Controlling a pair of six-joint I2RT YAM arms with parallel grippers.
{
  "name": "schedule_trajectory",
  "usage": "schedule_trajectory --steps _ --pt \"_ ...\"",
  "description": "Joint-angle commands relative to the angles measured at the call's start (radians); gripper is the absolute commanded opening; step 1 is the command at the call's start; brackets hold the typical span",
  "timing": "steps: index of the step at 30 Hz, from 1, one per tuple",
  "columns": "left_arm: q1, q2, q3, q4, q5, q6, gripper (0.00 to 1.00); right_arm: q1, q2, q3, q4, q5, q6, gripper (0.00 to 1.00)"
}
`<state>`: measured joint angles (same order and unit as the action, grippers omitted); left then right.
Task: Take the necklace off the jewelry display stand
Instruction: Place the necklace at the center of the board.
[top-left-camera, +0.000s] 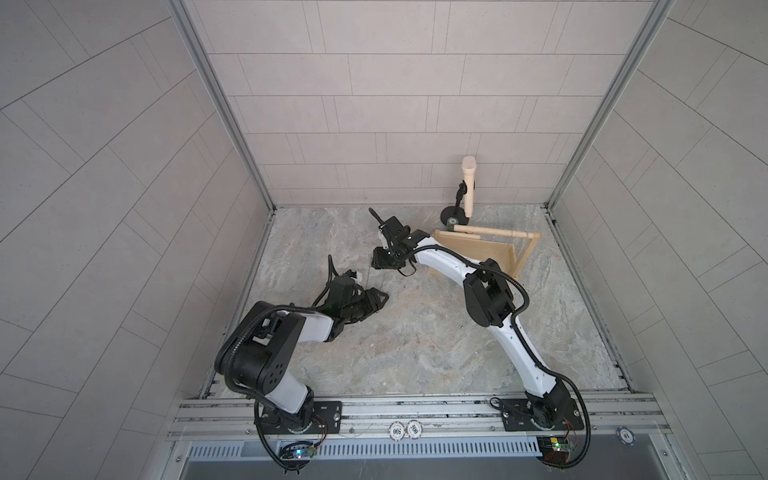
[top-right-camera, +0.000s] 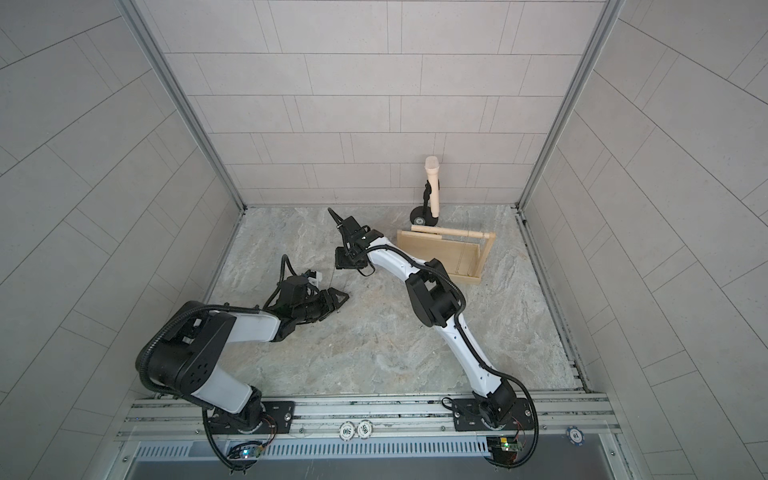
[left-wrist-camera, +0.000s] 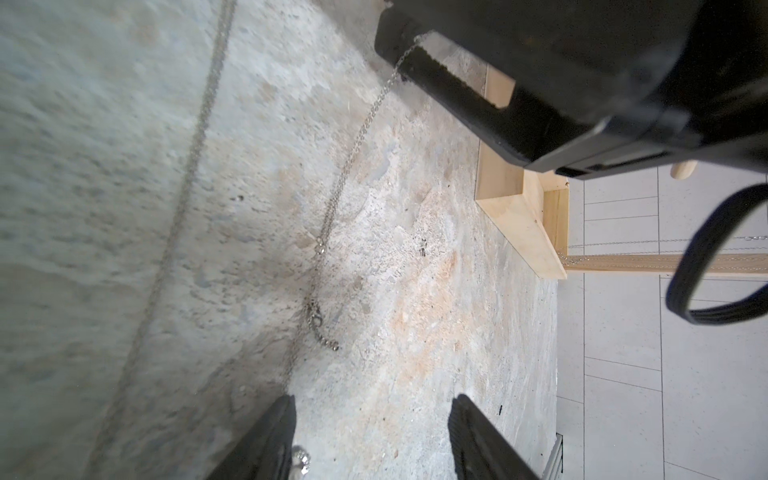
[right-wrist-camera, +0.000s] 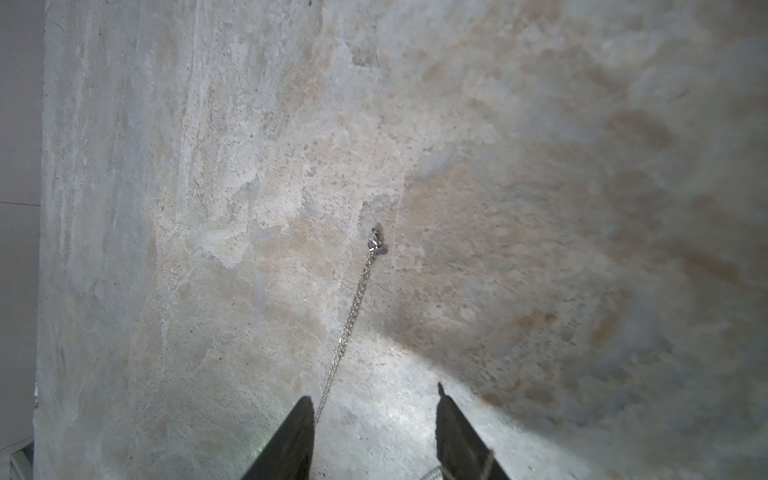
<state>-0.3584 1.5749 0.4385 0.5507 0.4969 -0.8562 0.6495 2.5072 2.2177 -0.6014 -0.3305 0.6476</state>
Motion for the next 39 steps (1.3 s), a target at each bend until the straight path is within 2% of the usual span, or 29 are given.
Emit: schedule_trajectory --steps 1,12,20,24,39 --pt "-0.002 0.002 -0.026 -0.107 -0.023 0.015 0.64 -0.006 0.029 0.021 -0.06 -0.004 0.001 0.51" --pt "-0.002 0.006 -0.029 -0.139 -0.028 0.028 0.65 -0.016 0.053 0.08 -0.131 -0.021 -0.019 0.56" --pt "-0.002 0.006 -0.032 -0.152 -0.035 0.034 0.64 -0.022 0.061 0.11 -0.161 -0.048 -0.024 0.65" --pt "-0.001 0.008 -0.033 -0.159 -0.037 0.037 0.65 -0.025 0.075 0.14 -0.188 -0.051 -0.032 0.66" --pt "-0.001 0.014 -0.03 -0.17 -0.047 0.043 0.65 -0.025 0.079 0.154 -0.207 -0.078 -0.051 0.75"
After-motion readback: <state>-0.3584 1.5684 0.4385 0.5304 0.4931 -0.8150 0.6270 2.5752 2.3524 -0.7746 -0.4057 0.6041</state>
